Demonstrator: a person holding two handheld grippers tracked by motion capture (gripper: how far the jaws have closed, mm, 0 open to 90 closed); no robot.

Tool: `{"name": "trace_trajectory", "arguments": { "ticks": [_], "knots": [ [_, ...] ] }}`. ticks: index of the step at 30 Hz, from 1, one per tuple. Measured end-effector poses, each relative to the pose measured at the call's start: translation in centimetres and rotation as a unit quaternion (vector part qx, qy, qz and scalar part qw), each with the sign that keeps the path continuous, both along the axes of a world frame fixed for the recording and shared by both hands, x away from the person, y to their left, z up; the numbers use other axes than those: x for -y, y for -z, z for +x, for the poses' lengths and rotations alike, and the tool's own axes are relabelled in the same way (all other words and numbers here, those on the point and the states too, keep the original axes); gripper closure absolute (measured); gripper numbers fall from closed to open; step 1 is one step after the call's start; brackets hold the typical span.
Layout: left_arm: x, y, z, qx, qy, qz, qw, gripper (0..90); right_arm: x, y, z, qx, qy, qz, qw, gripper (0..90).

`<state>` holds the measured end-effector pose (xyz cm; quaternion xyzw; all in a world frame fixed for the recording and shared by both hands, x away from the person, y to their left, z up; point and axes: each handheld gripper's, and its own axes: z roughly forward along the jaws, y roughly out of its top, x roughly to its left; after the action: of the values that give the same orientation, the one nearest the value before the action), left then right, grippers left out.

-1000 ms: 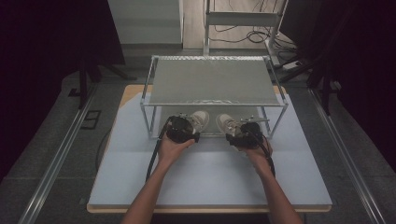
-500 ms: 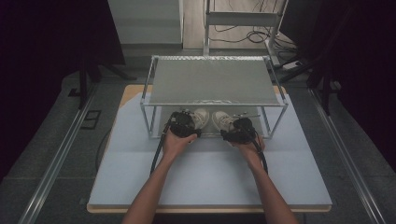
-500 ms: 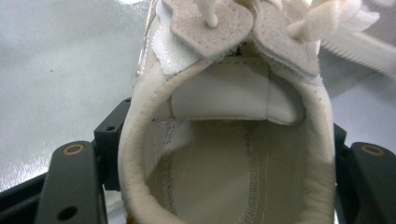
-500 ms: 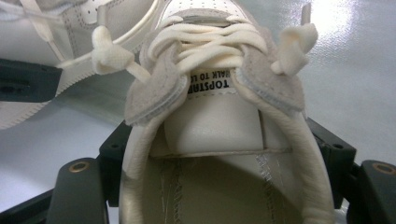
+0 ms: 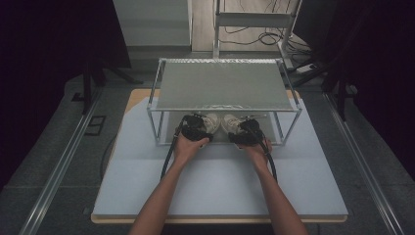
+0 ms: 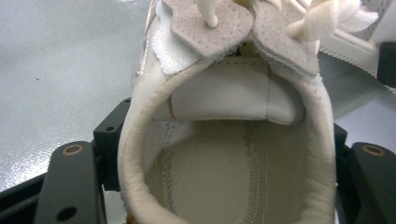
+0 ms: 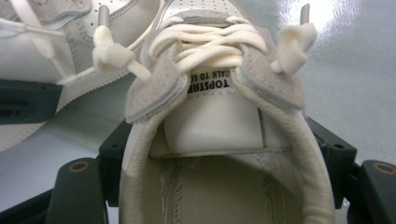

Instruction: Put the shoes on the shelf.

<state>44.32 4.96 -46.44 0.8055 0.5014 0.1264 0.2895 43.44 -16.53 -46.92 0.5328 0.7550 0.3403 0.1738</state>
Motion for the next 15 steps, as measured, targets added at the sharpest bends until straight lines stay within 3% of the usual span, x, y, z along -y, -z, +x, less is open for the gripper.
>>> {"name": "trace_trajectory", "arguments": {
  "ticks": [1, 3, 4, 5, 6, 10, 11, 12, 13, 14, 15],
  "knots": [
    [-0.3, 0.1, 0.4, 0.01, 0.028, 0.03, 0.9991, 28.1, -0.2, 0.1, 0.0, -0.009, 0.003, 0.005, 0.9999, 27.3],
    [-0.4, 0.2, 0.6, 0.01, 0.036, 0.033, 0.9988, 27.9, -0.2, 0.3, 0.1, -0.008, 0.004, 0.0, 1.0, 27.1],
    [-0.1, 0.3, 0.4, 0.002, 0.011, 0.017, 0.9998, 27.9, -0.2, 0.3, 0.1, -0.008, 0.004, 0.0, 1.0, 27.1],
    [0.0, 0.4, 0.3, 0.0, 0.004, 0.013, 0.9999, 27.7, -0.1, 0.5, 0.2, -0.006, 0.004, -0.004, 1.0, 27.1],
    [0.0, 0.4, 0.4, 0.003, 0.006, 0.023, 0.9997, 27.7, -0.1, 0.5, 0.2, -0.006, 0.004, -0.004, 1.0, 27.1],
    [0.2, 0.3, 0.4, -0.004, -0.003, 0.014, 0.9999, 26.3, -0.1, 0.7, 0.3, -0.003, 0.008, 0.0, 1.0, 26.3],
    [0.4, 0.2, -0.1, -0.011, -0.032, -0.017, 0.9993, 24.6, -0.1, 0.6, 0.2, -0.003, 0.008, 0.006, 0.9999, 24.4],
    [0.3, 0.0, -0.3, -0.004, -0.03, -0.034, 0.999, 23.6, -0.1, 0.4, 0.0, 0.001, 0.008, 0.012, 0.9999, 23.9],
    [0.3, 0.0, -0.3, -0.004, -0.03, -0.034, 0.999, 21.9, -0.1, 0.4, 0.0, 0.001, 0.008, 0.012, 0.9999, 23.9],
    [-0.1, -0.3, -0.4, 0.01, -0.029, -0.02, 0.9993, 21.9, -0.1, 0.2, -0.2, 0.0, 0.009, 0.023, 0.9997, 23.0],
    [-0.1, -0.7, -1.0, 0.008, -0.043, -0.027, 0.9987, 20.9, 0.5, -0.3, -0.5, 0.041, -0.003, 0.003, 0.9991, 22.5]
  ]
}}
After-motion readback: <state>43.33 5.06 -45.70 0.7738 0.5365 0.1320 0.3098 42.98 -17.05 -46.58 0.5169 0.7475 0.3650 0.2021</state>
